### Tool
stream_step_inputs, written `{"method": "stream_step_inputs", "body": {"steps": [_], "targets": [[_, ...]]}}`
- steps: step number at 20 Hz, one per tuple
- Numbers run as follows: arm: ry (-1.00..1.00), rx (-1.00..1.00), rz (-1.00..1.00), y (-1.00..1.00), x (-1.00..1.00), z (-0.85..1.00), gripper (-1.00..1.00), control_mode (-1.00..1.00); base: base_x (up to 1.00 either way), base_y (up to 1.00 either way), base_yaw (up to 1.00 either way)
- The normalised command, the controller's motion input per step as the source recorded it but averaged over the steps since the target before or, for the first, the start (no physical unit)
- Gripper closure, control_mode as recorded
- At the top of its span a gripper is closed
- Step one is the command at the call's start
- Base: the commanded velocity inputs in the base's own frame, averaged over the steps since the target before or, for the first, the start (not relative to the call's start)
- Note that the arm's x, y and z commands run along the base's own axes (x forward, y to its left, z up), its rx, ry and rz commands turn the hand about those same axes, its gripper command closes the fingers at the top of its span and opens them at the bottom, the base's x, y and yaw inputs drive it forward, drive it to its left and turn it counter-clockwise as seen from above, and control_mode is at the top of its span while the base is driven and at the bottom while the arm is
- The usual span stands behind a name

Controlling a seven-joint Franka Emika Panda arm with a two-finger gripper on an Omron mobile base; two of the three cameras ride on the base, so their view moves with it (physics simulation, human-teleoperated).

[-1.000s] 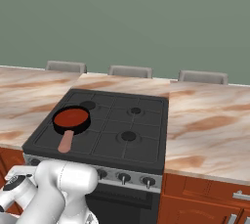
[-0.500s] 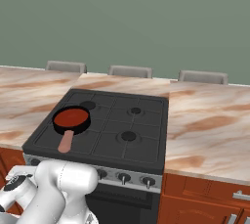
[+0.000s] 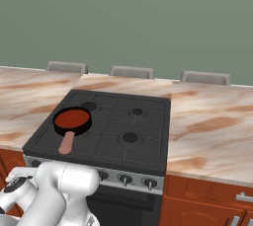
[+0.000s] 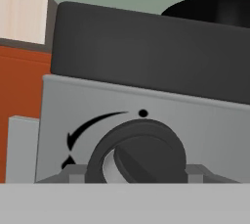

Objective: Wait until the marinara sauce is simmered to a deep red color and then turn off the stove.

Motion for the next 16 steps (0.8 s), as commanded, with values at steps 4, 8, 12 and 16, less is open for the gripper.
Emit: {"method": "stream_step_inputs", "body": {"steps": [4, 8, 12, 16], "targets": [[0.0, 0.0, 0.0, 0.0, 0.0, 0.0, 1.0, -1.0, 0.0, 0.0, 0.0], [0.0, 0.0, 0.0, 0.0, 0.0, 0.0, 1.0, -1.0, 0.0, 0.0, 0.0], [0.0, 0.0, 0.0, 0.0, 0.0, 0.0, 1.0, -1.0, 0.0, 0.0, 0.0], [0.0, 0.0, 0.0, 0.0, 0.0, 0.0, 1.0, -1.0, 0.0, 0.0, 0.0]]}}
